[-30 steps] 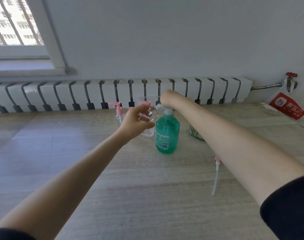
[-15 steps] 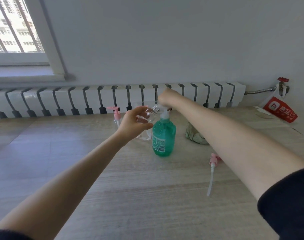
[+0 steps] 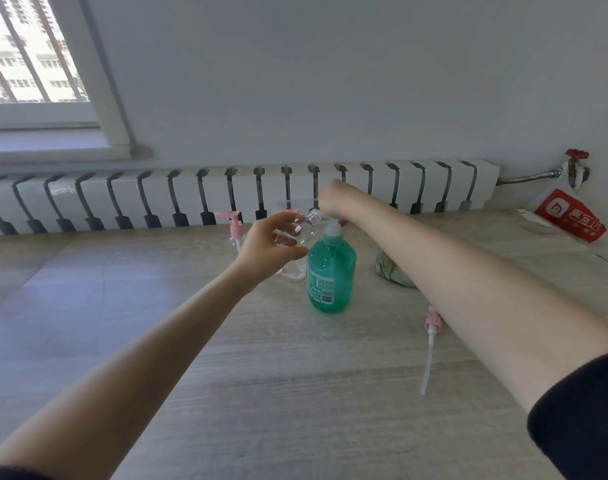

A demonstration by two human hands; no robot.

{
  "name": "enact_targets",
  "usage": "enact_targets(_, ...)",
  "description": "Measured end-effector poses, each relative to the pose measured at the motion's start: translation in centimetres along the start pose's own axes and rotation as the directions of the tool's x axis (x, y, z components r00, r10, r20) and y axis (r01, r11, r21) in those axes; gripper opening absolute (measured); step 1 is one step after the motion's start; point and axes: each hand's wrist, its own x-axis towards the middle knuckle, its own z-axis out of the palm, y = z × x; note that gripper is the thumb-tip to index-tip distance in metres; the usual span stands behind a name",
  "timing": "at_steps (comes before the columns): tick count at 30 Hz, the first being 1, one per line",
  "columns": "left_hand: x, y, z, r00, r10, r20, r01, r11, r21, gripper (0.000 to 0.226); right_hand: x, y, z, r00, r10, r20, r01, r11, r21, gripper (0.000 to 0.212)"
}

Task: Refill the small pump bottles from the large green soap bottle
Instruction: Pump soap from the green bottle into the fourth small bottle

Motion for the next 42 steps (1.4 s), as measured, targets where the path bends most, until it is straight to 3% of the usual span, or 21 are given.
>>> enact_targets(4, -0.1, -0.3, 0.1, 1.0, -0.002, -0.001, 0.002, 1.0, 0.004, 0.051, 0.2, -0.2, 0.3, 1.0, 0.016, 0.019, -0.016, 1.0, 0.005, 0.019)
enact_targets(17, -0.3, -0.3, 0.1, 1.0, -0.003, 0.018, 0.003, 1.0, 0.012, 0.047, -0.3, 0.0, 0.9, 0.998, 0.056, -0.007, -0.054, 0.988, 0.145, 0.025)
enact_targets(23, -0.2, -0.2, 0.0, 1.0, 0.006, 0.023, -0.006, 1.0, 0.016, 0.047, -0.2, 0.2, 0.7, 0.996, 0.081, -0.02, -0.075, 0.975, 0.208, 0.014)
enact_targets(26, -0.2, 0.2, 0.0, 1.0, 0.021, 0.022, -0.021, 1.0, -0.023, 0.047, 0.0, 0.1, -0.1, 0.995, 0.095, -0.033, -0.085, 0.968, 0.237, 0.029)
enact_targets(34, -0.1, 0.3, 0.1, 1.0, 0.021, 0.01, -0.021, 0.999, -0.03, 0.047, 0.1, 0.0, -0.2, 0.994, 0.103, -0.033, -0.095, 0.977, 0.189, 0.016)
enact_targets(38, -0.1, 0.0, 0.0, 1.0, 0.006, 0.01, -0.006, 1.0, -0.016, 0.052, 0.3, -0.1, 0.3, 0.993, 0.106, -0.054, -0.09, 0.965, 0.246, 0.048)
enact_targets(42, 0.0, -0.3, 0.1, 1.0, 0.012, 0.009, -0.012, 1.0, -0.013, 0.053, 0.7, 0.1, 0.8, 0.995, 0.095, -0.039, -0.083, 0.967, 0.243, 0.051)
